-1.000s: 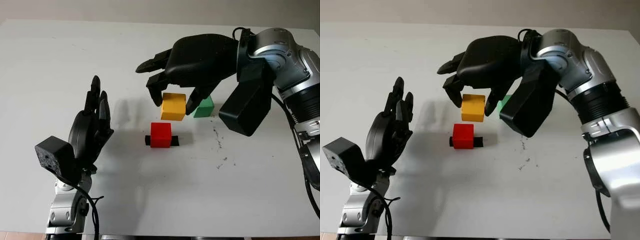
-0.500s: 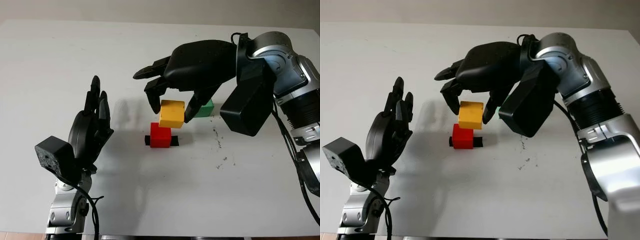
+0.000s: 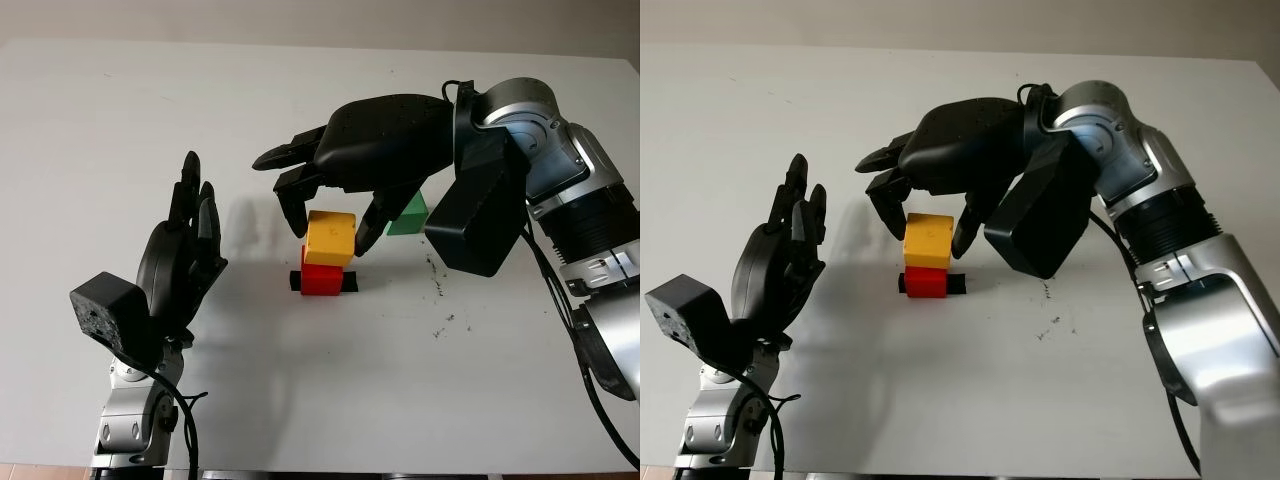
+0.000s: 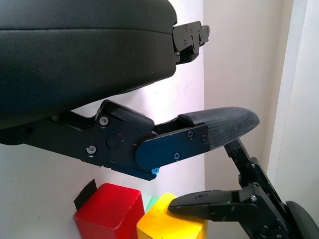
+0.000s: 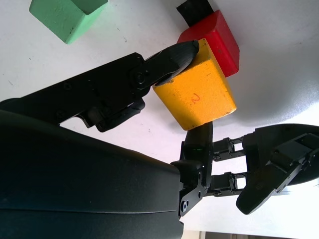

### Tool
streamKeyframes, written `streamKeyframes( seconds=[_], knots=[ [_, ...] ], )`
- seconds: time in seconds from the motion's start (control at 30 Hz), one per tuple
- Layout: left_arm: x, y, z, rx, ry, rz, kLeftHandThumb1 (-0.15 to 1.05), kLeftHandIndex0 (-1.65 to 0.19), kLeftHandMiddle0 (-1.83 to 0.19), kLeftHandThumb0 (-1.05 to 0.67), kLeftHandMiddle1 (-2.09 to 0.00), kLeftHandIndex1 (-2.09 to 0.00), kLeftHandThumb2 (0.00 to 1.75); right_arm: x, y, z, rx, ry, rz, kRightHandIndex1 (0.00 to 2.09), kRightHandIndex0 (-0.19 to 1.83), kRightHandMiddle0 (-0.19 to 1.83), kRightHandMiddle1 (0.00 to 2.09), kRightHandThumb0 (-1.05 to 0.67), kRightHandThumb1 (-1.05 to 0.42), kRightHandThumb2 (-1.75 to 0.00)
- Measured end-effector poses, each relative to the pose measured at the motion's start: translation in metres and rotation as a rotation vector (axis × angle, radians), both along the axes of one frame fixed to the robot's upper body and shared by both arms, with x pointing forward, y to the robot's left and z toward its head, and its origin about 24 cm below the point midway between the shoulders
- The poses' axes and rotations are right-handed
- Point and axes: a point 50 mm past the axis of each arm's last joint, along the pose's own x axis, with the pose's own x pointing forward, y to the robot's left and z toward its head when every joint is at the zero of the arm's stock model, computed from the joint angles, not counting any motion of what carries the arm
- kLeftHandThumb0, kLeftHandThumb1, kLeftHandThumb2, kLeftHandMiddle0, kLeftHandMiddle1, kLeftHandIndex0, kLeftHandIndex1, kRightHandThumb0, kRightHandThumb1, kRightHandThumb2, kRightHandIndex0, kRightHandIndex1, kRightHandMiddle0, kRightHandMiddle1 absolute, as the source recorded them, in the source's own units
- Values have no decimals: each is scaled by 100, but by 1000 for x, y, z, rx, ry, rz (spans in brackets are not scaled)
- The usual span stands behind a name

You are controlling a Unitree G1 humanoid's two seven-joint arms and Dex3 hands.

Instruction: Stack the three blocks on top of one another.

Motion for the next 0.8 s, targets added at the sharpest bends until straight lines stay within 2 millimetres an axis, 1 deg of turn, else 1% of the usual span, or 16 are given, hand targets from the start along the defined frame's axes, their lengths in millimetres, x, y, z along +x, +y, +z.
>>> streamKeyframes(
  seconds=[0.17,0.37,0.8],
  knots=[
    [0,0,0,0,0,1,105,16,15,-79,-5,-5,69,0,1,-1,2,5,-1,5,12,38,149,-47,-96,-5],
    [0,0,0,-1,1,4,105,16,15,-79,-6,-6,69,1,2,-3,2,16,-6,5,10,38,144,-47,-96,-5],
    [-1,0,-1,-2,4,4,105,16,15,-79,-5,-6,69,1,1,-7,0,27,-11,5,11,37,142,-46,-98,-6]
  ],
)
